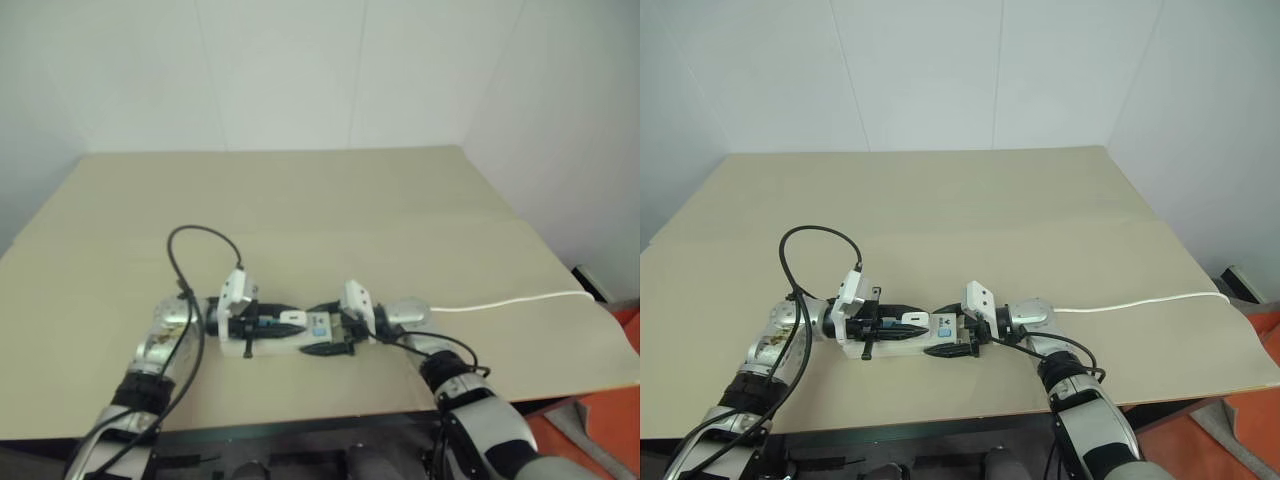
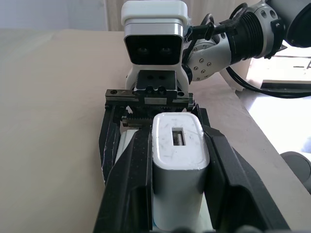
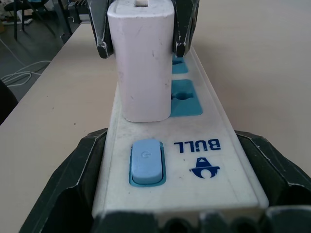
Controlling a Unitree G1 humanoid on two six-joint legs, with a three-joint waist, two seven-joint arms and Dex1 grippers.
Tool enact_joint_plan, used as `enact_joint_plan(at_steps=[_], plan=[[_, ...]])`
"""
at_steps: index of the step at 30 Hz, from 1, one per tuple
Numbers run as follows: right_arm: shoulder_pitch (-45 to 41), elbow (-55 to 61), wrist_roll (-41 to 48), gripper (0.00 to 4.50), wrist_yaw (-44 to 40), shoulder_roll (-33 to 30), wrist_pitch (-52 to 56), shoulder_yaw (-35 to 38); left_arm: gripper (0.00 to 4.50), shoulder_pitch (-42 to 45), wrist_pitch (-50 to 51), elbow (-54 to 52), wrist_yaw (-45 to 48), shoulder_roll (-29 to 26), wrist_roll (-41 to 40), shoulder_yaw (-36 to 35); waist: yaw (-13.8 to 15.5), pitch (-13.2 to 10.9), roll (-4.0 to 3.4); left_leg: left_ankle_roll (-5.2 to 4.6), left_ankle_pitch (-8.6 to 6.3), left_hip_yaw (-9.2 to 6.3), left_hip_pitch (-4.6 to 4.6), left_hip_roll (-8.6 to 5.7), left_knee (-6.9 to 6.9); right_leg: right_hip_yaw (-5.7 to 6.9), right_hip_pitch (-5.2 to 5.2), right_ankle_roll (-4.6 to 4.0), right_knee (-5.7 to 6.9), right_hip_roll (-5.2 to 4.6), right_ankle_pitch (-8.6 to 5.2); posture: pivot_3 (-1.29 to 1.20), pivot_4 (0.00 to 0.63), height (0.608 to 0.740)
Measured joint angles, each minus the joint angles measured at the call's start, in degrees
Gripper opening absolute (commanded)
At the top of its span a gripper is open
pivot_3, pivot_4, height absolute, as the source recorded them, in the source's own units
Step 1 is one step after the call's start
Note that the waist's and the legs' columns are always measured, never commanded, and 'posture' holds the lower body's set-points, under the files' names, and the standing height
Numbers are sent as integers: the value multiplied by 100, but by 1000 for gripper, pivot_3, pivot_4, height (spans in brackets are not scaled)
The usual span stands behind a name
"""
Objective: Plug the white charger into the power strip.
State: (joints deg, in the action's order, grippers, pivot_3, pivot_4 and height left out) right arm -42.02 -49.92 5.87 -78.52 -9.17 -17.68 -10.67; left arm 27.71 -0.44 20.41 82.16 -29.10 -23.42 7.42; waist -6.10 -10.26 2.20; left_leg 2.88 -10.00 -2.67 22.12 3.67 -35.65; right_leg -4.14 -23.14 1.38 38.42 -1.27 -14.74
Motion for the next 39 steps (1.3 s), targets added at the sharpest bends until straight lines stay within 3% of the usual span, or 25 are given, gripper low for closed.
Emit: enact_joint_plan(at_steps=[7, 18, 25, 27, 29, 39], plan=[[11, 32, 0, 3434, 3, -14, 44, 0, 1014, 28, -25, 46, 12, 9, 0, 33, 15, 5, -5, 0, 0, 0, 0, 0, 0, 0, 0, 0, 0, 0, -1, 0, 150, 740], [36, 79, -3, 3434, -10, 40, 63, -2, 4484, -106, 352, -149, -143, -76, 169, 11, 15, 12, -17, -2, -1, 3, 0, 1, 6, -3, -2, -3, -11, 1, -3, 0, 150, 740], [30, 81, -4, 3434, -17, 78, 63, -1, 4484, -112, 774, -376, 9, -310, 94, -24, -4, 10, -16, -2, -1, 3, 5, 6, 22, -3, -10, -3, -22, 6, -2, 0, 150, 740], [28, 83, 0, 4176, -25, 79, 63, 0, 4500, -47, 1007, -442, 143, -552, 20, -99, -9, 6, -17, -2, -1, 0, 10, 7, 25, 1, -15, -3, -24, 7, -2, 0, 150, 740], [19, 84, -2, 4453, -58, 62, 82, 2, 4500, 177, 1211, -638, 242, -740, -205, -304, 8, 0, -10, -1, -1, -4, 16, 7, 24, 6, -16, -3, -29, 6, -2, 0, 150, 740], [37, 266, -4, 4453, -166, -65, 220, -3, 4500, 577, 1475, -1218, 351, -1213, -733, -942, 35, -12, -8, -1, -1, -2, 17, 7, 38, 6, -18, -4, -37, 6, -3, 0, 150, 740]])
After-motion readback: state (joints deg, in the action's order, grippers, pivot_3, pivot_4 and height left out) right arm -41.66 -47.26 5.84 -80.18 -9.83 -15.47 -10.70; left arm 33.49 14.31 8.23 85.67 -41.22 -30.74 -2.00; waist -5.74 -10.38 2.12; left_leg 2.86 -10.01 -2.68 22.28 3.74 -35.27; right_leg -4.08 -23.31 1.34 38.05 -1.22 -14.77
